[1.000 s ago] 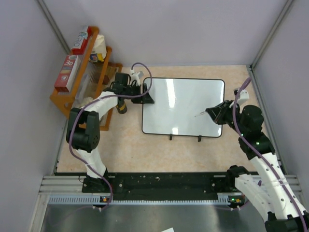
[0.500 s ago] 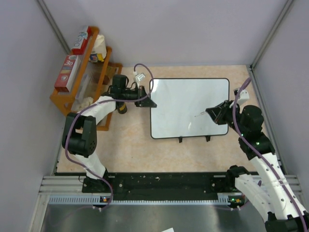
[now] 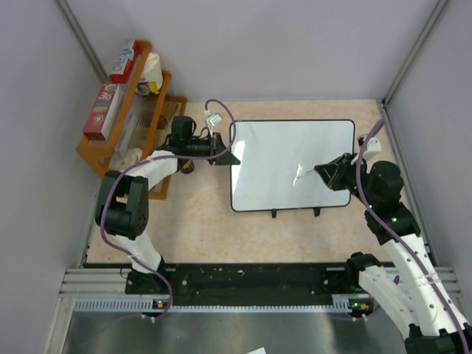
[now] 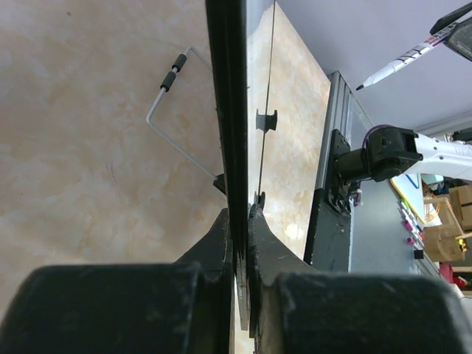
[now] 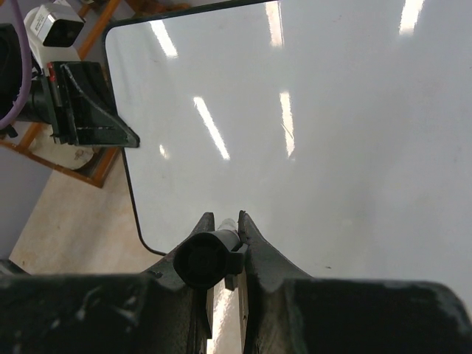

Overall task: Write a sentence on the whiteboard
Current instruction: Adjust the whiteboard on the whiteboard stand.

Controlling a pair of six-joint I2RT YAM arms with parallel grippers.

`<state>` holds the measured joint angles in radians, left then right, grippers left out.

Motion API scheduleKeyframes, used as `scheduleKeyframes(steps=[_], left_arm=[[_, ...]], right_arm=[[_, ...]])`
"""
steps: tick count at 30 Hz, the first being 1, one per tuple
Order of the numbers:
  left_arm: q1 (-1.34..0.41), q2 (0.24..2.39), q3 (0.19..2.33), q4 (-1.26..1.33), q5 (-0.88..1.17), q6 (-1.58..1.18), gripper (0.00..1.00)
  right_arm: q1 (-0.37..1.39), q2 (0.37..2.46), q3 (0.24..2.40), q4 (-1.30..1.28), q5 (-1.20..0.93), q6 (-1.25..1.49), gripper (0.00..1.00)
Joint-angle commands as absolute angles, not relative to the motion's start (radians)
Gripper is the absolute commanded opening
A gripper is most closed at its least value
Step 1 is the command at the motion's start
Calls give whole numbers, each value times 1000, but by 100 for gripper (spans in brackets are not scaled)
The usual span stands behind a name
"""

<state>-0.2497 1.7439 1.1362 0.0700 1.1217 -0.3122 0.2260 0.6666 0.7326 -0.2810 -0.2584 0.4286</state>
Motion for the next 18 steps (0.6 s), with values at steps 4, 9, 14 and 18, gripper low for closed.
scheduleKeyframes(steps=[4,9,14,18], left_arm=[[-258,1808,1129,279,1106,-279,0],[-291,1819,1123,282,1091,-270,0],[-293,1833,1104,292,1074,-252,0],[-293,1851,1103,238,1062,-209,0]], right_arm=[[221,660,741,-256,-275,423,0],[221,664,744,-255,-278,423,0],[222,666,746,-255,-279,423,0],[221,667,742,-255,-278,419,0]])
